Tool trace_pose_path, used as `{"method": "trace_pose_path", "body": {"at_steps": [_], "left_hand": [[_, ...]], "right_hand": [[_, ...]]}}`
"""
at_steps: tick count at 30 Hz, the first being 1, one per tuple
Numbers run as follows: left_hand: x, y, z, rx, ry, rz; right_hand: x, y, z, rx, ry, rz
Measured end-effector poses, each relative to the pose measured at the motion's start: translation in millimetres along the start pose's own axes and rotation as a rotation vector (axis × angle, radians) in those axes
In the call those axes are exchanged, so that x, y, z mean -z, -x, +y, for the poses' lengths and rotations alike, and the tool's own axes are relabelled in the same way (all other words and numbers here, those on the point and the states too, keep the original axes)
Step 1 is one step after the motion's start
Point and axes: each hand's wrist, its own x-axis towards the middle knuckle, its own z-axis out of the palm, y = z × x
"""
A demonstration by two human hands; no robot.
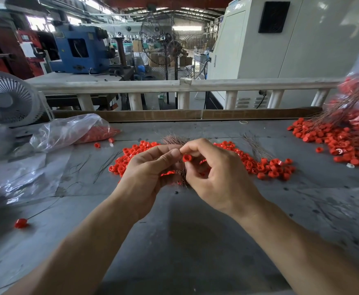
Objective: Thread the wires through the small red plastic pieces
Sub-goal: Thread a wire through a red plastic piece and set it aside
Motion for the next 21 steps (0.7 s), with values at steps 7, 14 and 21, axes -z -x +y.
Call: {"method": "trace_pose_path", "body": {"at_steps": [7,14,21], "left_hand": [[2.9,-3.3,-3.4,-0.025,-0.02,0.068],[4.1,-4.9,-4.4,-0.037,-0.009,0.102],[4.7,-5.2,-5.0,-0.032,-0.089,0.165]], "right_hand": [[-1.8,1.4,0.2,-0.108,-0.123,-0.034],[-2.7,1.5,1.9,-0.157,-0.121,-0.019],[-0.3,0.4,3.3,-0.152,-0.048,-0.051]]}}
